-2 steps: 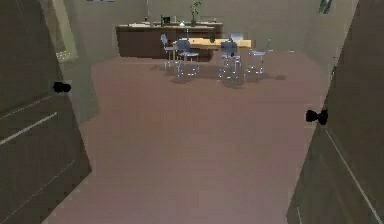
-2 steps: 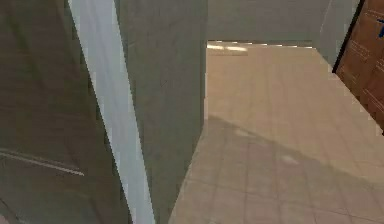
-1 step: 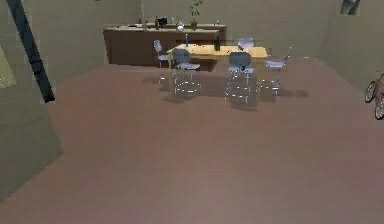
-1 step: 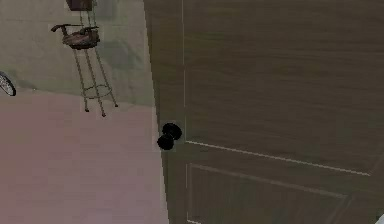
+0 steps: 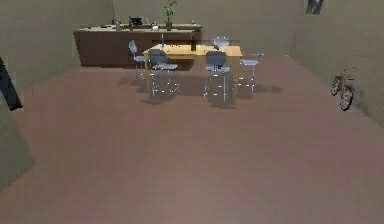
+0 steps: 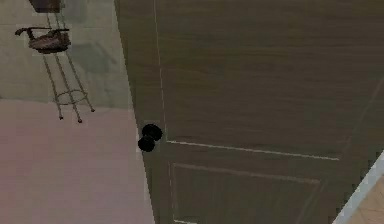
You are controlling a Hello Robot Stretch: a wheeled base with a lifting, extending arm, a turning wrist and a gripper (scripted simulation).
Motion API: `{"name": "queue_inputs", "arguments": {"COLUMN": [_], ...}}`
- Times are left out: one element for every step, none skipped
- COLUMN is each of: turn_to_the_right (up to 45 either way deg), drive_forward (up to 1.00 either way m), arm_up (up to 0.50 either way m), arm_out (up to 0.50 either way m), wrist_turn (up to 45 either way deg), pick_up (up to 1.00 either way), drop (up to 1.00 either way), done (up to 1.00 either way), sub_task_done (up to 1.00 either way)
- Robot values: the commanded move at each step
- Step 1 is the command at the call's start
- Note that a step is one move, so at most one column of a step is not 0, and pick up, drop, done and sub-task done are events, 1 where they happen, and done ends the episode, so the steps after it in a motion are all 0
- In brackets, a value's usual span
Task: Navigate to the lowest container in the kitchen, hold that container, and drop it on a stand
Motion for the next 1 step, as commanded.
{"name": "queue_inputs", "arguments": {"turn_to_the_right": [0.0], "drive_forward": [0.45], "arm_up": [0.00], "arm_out": [0.00], "wrist_turn": [0.0], "pick_up": [0.00], "drop": [0.00], "done": [0.00], "sub_task_done": [0.00]}}
